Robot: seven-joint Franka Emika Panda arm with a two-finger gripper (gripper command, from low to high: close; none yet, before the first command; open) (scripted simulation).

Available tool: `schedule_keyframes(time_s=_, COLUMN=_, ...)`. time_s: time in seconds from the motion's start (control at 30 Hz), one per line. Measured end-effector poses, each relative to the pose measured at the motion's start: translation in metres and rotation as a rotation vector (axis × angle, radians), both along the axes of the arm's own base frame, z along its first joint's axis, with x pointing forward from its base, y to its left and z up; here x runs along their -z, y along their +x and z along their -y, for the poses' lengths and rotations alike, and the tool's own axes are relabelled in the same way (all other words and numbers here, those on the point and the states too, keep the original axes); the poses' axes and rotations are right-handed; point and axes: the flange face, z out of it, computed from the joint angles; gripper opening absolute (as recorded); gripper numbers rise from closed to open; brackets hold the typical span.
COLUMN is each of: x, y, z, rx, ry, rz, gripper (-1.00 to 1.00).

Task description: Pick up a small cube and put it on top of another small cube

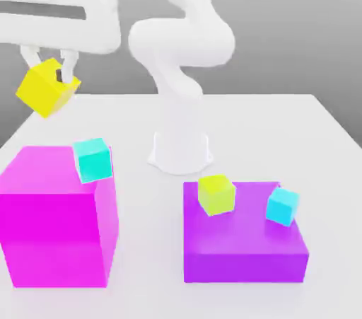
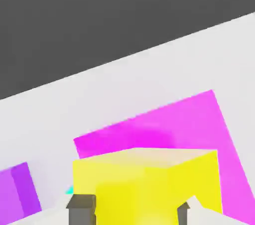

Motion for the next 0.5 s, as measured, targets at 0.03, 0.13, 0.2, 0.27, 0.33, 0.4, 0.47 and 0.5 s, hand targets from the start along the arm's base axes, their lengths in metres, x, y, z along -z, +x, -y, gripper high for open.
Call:
schedule_keyframes(time_s=0.03, x=0.014, y=-0.001, z=-0.005, rx=0.000, ry=0.009, rz=-0.013, gripper=-1.00)
schedule_keyframes(time_s=0.13, x=0.058, y=-0.002, z=-0.009, rx=0.000, ry=0.016, rz=-0.025, gripper=-1.00)
schedule_keyframes(time_s=0.2, x=0.067, y=-0.003, z=-0.010, rx=0.001, ry=0.016, rz=-0.026, gripper=1.00)
schedule_keyframes(time_s=0.27, x=0.067, y=-0.003, z=-0.010, rx=0.001, ry=0.016, rz=-0.026, gripper=1.00)
schedule_keyframes(time_s=0.33, x=0.067, y=-0.003, z=-0.010, rx=0.001, ry=0.016, rz=-0.026, gripper=1.00)
schedule_keyframes(time_s=0.4, x=0.067, y=-0.003, z=-0.010, rx=0.001, ry=0.013, rz=-0.027, gripper=1.00)
schedule_keyframes(time_s=0.47, x=0.044, y=-0.003, z=-0.010, rx=0.001, ry=0.012, rz=-0.028, gripper=1.00)
schedule_keyframes(time_s=0.5, x=0.030, y=-0.003, z=-0.010, rx=0.001, ry=0.012, rz=-0.028, gripper=1.00)
